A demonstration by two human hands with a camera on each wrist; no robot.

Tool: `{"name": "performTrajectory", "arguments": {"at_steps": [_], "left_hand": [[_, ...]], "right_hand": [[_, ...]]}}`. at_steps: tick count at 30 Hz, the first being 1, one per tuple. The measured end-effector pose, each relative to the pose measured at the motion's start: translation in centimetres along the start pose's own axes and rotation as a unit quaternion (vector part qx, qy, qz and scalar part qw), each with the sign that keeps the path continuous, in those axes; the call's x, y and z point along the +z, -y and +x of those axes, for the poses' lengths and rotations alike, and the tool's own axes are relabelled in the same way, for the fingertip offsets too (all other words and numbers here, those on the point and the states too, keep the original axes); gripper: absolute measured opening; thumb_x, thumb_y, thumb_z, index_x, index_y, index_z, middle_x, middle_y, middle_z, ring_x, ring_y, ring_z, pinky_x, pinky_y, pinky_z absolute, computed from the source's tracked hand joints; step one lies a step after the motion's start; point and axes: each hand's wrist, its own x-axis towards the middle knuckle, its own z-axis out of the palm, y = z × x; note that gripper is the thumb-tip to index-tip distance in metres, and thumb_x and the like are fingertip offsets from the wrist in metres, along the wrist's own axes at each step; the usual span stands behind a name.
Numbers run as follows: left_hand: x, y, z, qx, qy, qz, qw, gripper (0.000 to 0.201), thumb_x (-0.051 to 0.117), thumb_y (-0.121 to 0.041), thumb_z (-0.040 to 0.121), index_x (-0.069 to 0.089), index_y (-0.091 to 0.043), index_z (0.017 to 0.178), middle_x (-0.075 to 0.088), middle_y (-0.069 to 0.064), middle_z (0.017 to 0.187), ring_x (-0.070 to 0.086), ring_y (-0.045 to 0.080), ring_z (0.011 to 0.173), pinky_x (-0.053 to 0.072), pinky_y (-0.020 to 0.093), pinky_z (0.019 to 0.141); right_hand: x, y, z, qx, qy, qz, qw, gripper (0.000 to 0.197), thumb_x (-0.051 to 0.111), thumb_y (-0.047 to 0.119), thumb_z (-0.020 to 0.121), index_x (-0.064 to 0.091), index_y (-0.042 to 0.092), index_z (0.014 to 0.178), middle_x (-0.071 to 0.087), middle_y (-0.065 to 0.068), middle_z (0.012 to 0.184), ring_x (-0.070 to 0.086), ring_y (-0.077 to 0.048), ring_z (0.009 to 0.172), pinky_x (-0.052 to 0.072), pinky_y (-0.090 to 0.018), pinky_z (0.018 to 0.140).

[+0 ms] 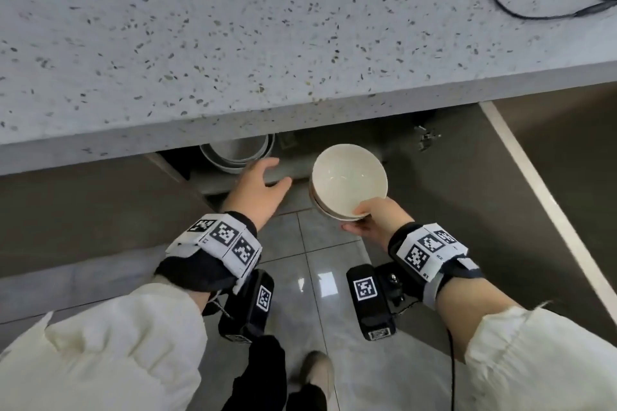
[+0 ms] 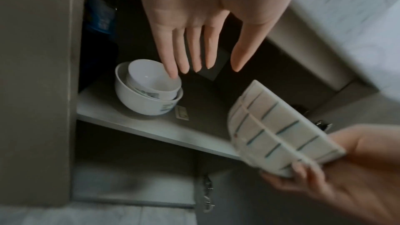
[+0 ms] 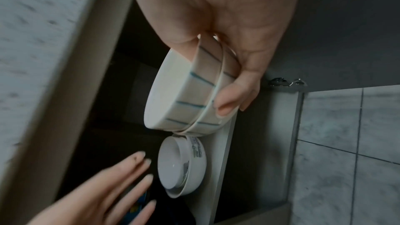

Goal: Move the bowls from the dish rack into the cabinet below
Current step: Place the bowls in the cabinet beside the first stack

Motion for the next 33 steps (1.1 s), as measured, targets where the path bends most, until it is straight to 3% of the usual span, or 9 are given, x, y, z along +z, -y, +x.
{"name": "performTrajectory", "arguments": {"at_steps": [5, 9, 11, 13, 15, 18, 21, 25, 33], "left_hand": [[0.3, 4.6, 4.8, 0.004, -0.079, 0.135, 0.988, 0.064, 0.056, -0.019, 0.086, 0.031, -0.019, 0.144, 0.015, 0.003, 0.157, 0.017, 0.025, 0.144, 0.027, 0.037, 0.112], [1.0, 6.4, 7.5, -0.063, -0.121, 0.116, 0.984, 0.089, 0.062, -0.023, 0.083, 0.003, -0.015, 0.151, 0.0, 0.009, 0.159, 0.01, 0.028, 0.146, 0.023, 0.036, 0.113], [1.3, 6.8, 8.5, -0.064, -0.137, 0.104, 0.983, 0.095, 0.063, -0.022, 0.081, -0.002, -0.011, 0.15, 0.002, 0.011, 0.159, 0.018, 0.03, 0.143, 0.025, 0.036, 0.11], [1.6, 7.2, 9.4, -0.062, -0.146, 0.084, 0.984, 0.097, 0.063, -0.021, 0.081, -0.003, -0.007, 0.15, 0.003, 0.013, 0.159, 0.024, 0.031, 0.141, 0.027, 0.036, 0.108], [1.8, 7.5, 10.2, -0.07, -0.148, 0.076, 0.984, 0.096, 0.061, -0.022, 0.083, -0.005, -0.004, 0.149, 0.0, 0.013, 0.159, 0.023, 0.031, 0.142, 0.028, 0.036, 0.108], [2.0, 7.7, 11.0, -0.089, -0.136, 0.069, 0.984, 0.093, 0.057, -0.022, 0.086, -0.009, -0.004, 0.149, -0.007, 0.013, 0.16, 0.016, 0.029, 0.145, 0.027, 0.036, 0.109], [2.1, 7.9, 11.6, -0.09, -0.126, 0.068, 0.986, 0.093, 0.055, -0.022, 0.087, -0.012, -0.002, 0.148, -0.009, 0.014, 0.16, 0.007, 0.027, 0.148, 0.02, 0.033, 0.112], [1.9, 8.3, 12.2, -0.088, -0.118, 0.077, 0.986, 0.095, 0.055, -0.021, 0.087, -0.015, 0.001, 0.146, -0.012, 0.015, 0.159, -0.005, 0.023, 0.149, 0.006, 0.028, 0.117], [1.4, 7.4, 10.5, -0.087, -0.098, 0.087, 0.987, 0.09, 0.054, -0.017, 0.087, -0.011, 0.0, 0.147, -0.011, 0.014, 0.16, -0.008, 0.022, 0.149, 0.004, 0.027, 0.117]], "right_hand": [[1.7, 1.2, 7.7, 0.005, -0.018, 0.032, 0.999, 0.055, 0.03, -0.007, 0.089, 0.024, 0.006, 0.142, 0.037, -0.025, 0.143, 0.048, -0.045, 0.124, 0.048, -0.035, 0.076], [2.8, 1.3, 13.4, -0.02, -0.033, 0.033, 0.999, 0.052, 0.033, -0.003, 0.089, 0.028, 0.006, 0.14, 0.043, -0.026, 0.138, 0.061, -0.042, 0.103, 0.053, -0.032, 0.057], [2.9, 1.5, 15.6, -0.043, -0.042, 0.027, 0.998, 0.039, 0.035, -0.004, 0.088, 0.038, 0.003, 0.126, 0.047, -0.026, 0.134, 0.064, -0.037, 0.082, 0.054, -0.031, 0.051], [2.9, 1.8, 16.8, -0.058, -0.054, 0.008, 0.997, 0.02, 0.037, -0.006, 0.088, 0.043, 0.005, 0.105, 0.051, -0.023, 0.13, 0.068, -0.032, 0.079, 0.054, -0.025, 0.042], [2.8, 2.0, 17.9, -0.065, -0.063, 0.021, 0.996, 0.022, 0.039, -0.008, 0.088, 0.04, 0.005, 0.106, 0.05, -0.025, 0.135, 0.071, -0.03, 0.073, 0.053, -0.021, 0.039], [2.9, 2.7, 18.3, -0.054, -0.064, 0.052, 0.995, 0.019, 0.04, -0.006, 0.089, 0.047, -0.005, 0.106, 0.048, -0.032, 0.134, 0.062, -0.04, 0.109, 0.056, -0.027, 0.048], [3.4, 3.4, 18.5, -0.067, -0.058, 0.042, 0.995, 0.042, 0.036, -0.001, 0.093, 0.036, -0.007, 0.135, 0.044, -0.027, 0.141, 0.053, -0.035, 0.125, 0.056, -0.027, 0.067], [4.1, 3.9, 18.4, -0.088, -0.031, 0.08, 0.992, 0.047, 0.039, 0.002, 0.094, 0.033, -0.007, 0.139, 0.04, -0.025, 0.145, 0.048, -0.034, 0.13, 0.057, -0.021, 0.055], [2.5, 2.4, 16.4, -0.136, 0.013, 0.098, 0.986, 0.058, 0.047, -0.002, 0.089, 0.025, -0.004, 0.143, 0.052, -0.024, 0.132, 0.054, -0.035, 0.122, 0.053, -0.03, 0.082]]}}
